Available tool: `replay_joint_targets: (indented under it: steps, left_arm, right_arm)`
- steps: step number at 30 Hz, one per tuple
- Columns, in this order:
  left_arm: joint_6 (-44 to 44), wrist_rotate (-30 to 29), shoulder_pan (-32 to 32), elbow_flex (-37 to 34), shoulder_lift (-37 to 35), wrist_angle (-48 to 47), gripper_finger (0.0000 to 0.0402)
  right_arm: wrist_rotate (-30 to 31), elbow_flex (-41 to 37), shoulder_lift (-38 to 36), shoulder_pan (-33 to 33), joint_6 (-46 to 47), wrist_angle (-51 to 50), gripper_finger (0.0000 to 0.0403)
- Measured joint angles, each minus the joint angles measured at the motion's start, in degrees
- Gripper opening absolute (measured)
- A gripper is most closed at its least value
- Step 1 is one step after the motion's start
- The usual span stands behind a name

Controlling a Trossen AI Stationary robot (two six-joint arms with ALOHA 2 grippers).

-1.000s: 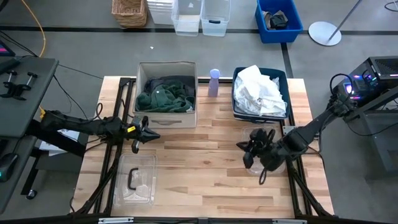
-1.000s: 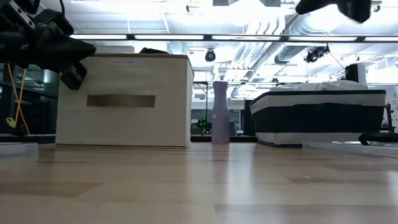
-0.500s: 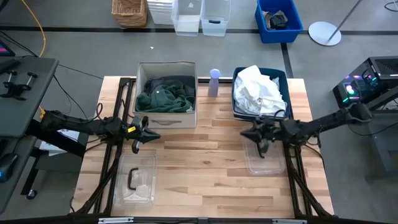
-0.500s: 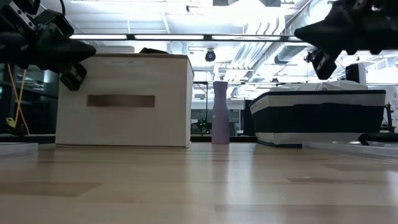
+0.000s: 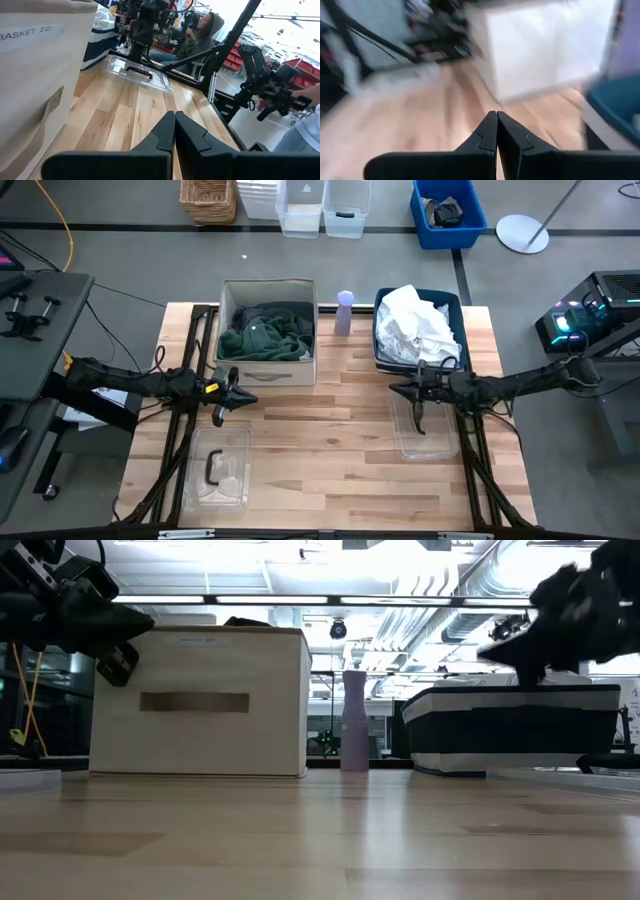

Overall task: Sort clothes
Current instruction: Return to Home Position

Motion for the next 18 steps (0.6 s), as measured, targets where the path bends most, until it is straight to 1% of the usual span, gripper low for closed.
replay_joint_targets:
  steps: [2,4,10,14,18]
  left_arm:
    - [0.01,0.00,0.00,0.00,0.00,-0.02,0.0001]
    - [0.02,0.00,0.00,0.00,0.00,0.00,0.0001]
    - [0.02,0.00,0.00,0.00,0.00,-0.03,0.0000]
    - [0.02,0.00,0.00,0.00,0.00,-0.04,0.0000]
    - [0.02,0.02,0.00,0.00,0.00,-0.07,0.0000]
  right_arm:
    - [2.90,0.00,-0.02,0.00,0.08,-4.37,0.0000]
    - [3.83,0.00,-0.02,0.04,0.04,-9.01,0.0000]
    - [3.51,0.00,0.00,0.04,0.03,-19.01,0.0000]
    - [3.37,0.00,-0.25,0.04,-0.01,-21.13,0.0000]
    - [2.28,0.00,-7.43,0.35,0.27,-20.92,0.0000]
